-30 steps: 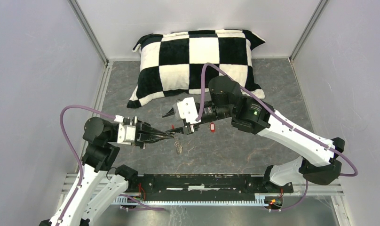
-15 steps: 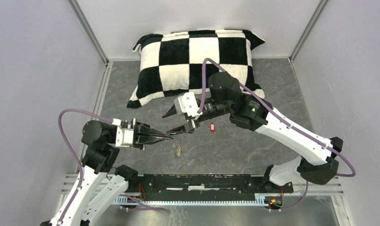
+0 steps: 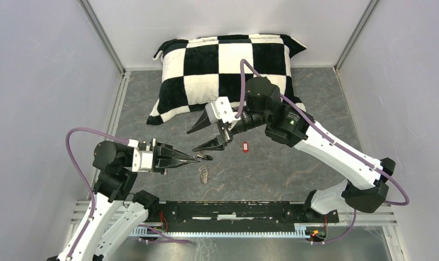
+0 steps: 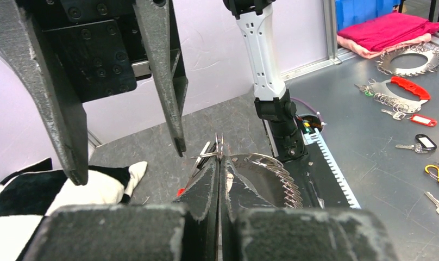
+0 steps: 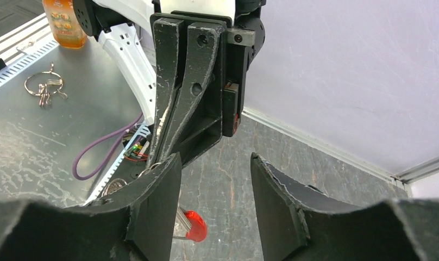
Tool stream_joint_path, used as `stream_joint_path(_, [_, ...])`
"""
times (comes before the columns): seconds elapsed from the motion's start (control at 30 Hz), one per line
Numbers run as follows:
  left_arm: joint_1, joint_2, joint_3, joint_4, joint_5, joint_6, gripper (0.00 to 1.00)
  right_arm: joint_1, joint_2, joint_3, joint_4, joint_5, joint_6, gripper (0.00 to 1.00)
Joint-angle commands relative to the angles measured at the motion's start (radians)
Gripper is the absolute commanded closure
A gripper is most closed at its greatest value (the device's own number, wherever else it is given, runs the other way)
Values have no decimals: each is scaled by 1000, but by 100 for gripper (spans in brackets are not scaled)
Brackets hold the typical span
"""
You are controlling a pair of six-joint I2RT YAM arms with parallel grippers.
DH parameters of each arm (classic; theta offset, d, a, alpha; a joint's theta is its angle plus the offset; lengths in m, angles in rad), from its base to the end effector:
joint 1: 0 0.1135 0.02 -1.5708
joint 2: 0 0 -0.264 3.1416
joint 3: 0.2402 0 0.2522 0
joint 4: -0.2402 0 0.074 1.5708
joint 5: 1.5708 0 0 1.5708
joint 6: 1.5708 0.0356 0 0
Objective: Put the keys on the keyring
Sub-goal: Insert the key onto the keyring, then adjust the key on the keyring.
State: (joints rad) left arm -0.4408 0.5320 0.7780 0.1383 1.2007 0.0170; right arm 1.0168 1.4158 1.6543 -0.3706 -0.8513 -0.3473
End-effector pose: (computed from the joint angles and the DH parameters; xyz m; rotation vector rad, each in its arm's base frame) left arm 0.0727 -0.0710 0.3978 1.2989 0.7943 -1.0483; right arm 0.1349 0.2690 0.4777 -1.5796 0.8851 1.2048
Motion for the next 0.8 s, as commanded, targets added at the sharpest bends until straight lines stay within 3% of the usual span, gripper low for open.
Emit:
stream_joint_path(0.0, [-5,-13,-5,34,-1,27,98,-11,17,2,43,-46,39,43])
stream_joint_path(0.23, [-4,-14,-5,31,-4,29,98,-37,25,24,61,-55,65,43])
stream_joint_path(0.43, [-3,-12,-6,25,-64,-3,98,-136,-93,-111,302,-40,228,41])
stream_joint_path(0.77, [-3,-4,-36,91,-292,-169,98,-152,-229,-243,248,66,225,43])
